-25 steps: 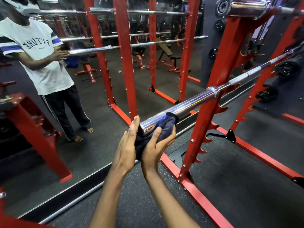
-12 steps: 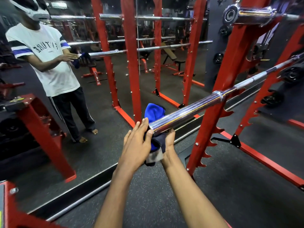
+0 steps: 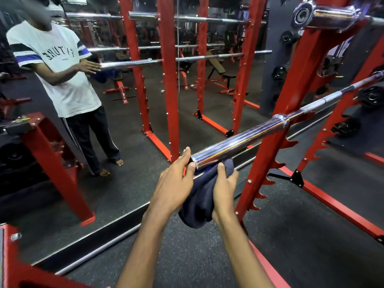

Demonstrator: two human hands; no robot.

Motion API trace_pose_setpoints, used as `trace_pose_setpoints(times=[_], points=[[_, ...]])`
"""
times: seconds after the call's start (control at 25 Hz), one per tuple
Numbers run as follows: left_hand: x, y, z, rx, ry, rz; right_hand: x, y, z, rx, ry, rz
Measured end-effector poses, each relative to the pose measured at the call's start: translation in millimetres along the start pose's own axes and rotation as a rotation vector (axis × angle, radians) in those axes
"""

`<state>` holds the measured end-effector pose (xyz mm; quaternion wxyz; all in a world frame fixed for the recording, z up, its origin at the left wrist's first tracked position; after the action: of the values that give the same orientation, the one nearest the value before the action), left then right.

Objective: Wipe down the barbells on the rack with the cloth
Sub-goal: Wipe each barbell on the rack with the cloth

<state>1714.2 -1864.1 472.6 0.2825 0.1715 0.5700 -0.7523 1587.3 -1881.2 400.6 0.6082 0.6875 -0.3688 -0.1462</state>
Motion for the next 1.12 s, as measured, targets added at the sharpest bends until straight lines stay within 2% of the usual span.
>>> trace_pose_setpoints(times=[0.12, 0.16, 0.32, 0.48, 0.56, 0.72, 0.84, 0.92, 1.0, 1.12], points=[[-3, -1, 1, -0.019, 0.034, 0.006, -13, 13, -21, -0.567, -0.174, -0.230], [-3, -1, 0, -0.015, 0.041, 0.003, -15, 17, -24, -0.667, -0.172, -0.284], [0, 0, -5, -0.015, 0.050, -0.057, -6, 32, -4, -0.923, -0.061, -0.397], [4, 7, -4, -0.065, 0.075, -0.212, 14, 61, 3, -1.188, 0.160, -0.658], [4, 8, -5, -0.094, 0.077, -0.280, 17, 79, 16, -1.190, 0.232, -0.762], [5, 10, -13, -0.107, 0.073, -0.308, 23, 116, 46, -0.987, 0.230, -1.092], [10, 10, -14, -0.099, 0.048, -0.361, 38, 115, 33, -1.041, 0.364, -1.235], [15, 12, -15, -0.114, -0.008, -0.400, 40, 114, 27, -1.071, 0.495, -1.240], [20, 15, -17, -0.095, -0.060, -0.397, 38, 127, 41, -1.000, 0.551, -1.178], [25, 18, -16, -0.001, -0.094, -0.341, 35, 141, 63, -0.899, 0.388, -1.118]])
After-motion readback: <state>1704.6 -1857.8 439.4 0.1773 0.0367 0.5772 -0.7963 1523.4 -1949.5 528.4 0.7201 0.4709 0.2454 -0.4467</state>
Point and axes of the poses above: each hand's wrist, its own z-axis towards the middle knuckle, its own x-axis out of the palm, y = z × x, the point moved 1 cm from there along z, towards the middle knuckle, and after that the axes turned 11 degrees about -y, right-handed, at the moved point
